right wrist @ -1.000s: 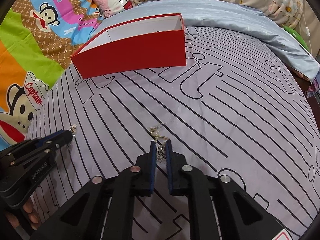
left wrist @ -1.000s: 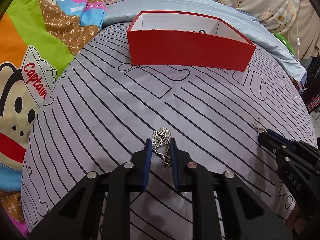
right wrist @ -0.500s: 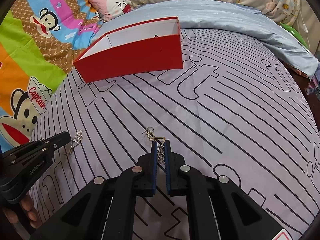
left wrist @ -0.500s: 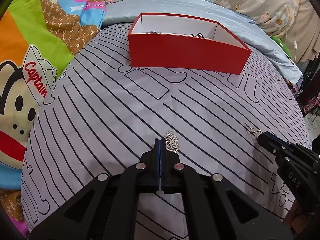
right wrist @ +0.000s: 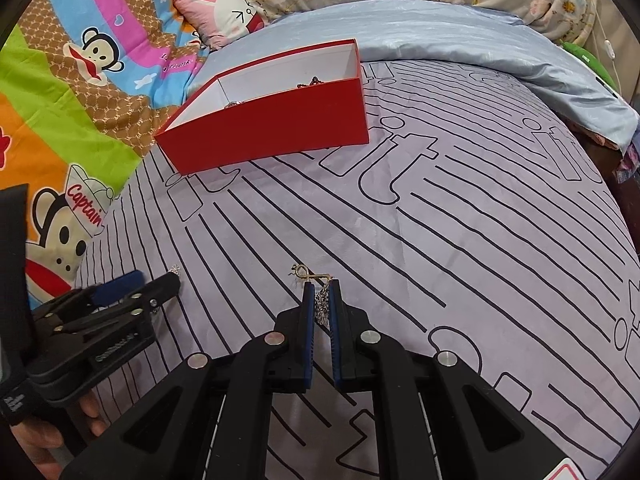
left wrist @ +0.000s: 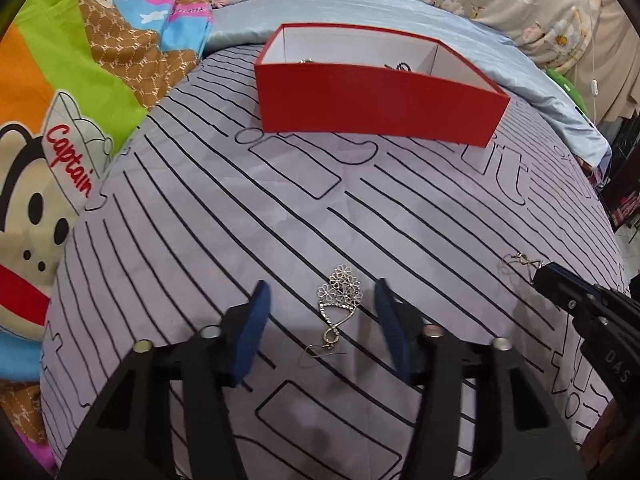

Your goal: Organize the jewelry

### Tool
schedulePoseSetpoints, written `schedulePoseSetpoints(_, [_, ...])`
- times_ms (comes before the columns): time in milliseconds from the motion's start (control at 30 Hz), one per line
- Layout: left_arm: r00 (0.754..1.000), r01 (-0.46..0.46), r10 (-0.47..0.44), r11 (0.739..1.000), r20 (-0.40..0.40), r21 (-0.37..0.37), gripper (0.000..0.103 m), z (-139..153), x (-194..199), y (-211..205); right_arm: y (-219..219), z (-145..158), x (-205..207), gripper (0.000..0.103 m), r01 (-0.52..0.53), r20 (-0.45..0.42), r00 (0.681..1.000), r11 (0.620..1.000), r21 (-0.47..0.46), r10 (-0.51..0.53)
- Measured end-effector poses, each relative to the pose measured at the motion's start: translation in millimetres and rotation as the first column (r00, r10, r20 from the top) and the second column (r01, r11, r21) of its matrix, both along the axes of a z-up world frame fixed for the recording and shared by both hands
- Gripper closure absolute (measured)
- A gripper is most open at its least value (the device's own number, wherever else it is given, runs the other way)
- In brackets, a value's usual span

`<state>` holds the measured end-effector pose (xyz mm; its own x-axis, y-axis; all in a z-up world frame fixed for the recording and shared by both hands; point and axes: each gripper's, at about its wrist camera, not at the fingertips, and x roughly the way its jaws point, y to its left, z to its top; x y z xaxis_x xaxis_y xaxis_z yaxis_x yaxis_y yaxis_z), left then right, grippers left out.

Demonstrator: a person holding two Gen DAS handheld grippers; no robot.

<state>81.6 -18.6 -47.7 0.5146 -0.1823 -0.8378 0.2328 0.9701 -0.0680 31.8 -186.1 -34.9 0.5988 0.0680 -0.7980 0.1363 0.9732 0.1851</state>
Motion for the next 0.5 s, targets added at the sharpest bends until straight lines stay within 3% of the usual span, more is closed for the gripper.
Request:
schedulePoseSetpoints(100, [1.0, 0.013, -0.014, 0.999, 0.023, 0.032, 0.072, -2, -2, -4, 0, 0, 0, 0.096, 0.001, 0.0, 1.0, 1.0, 0.0, -0.001])
schedulePoseSetpoints(167, [0.999, 0.027, -0.028, 0.999, 0.029, 0.036, 0.085, -2, -4, -5, -1, 0, 0, 0.096, 0.003, 0.0, 1.0, 1.0, 0.004, -0.003])
schedulePoseSetpoints(500, [0.999, 0.046, -0.046, 0.999, 0.019, -0.024, 0.093, 11, -12, 1, 0, 8, -2, 0.096, -0.007, 0.018, 1.0, 1.0, 0.012, 0.007])
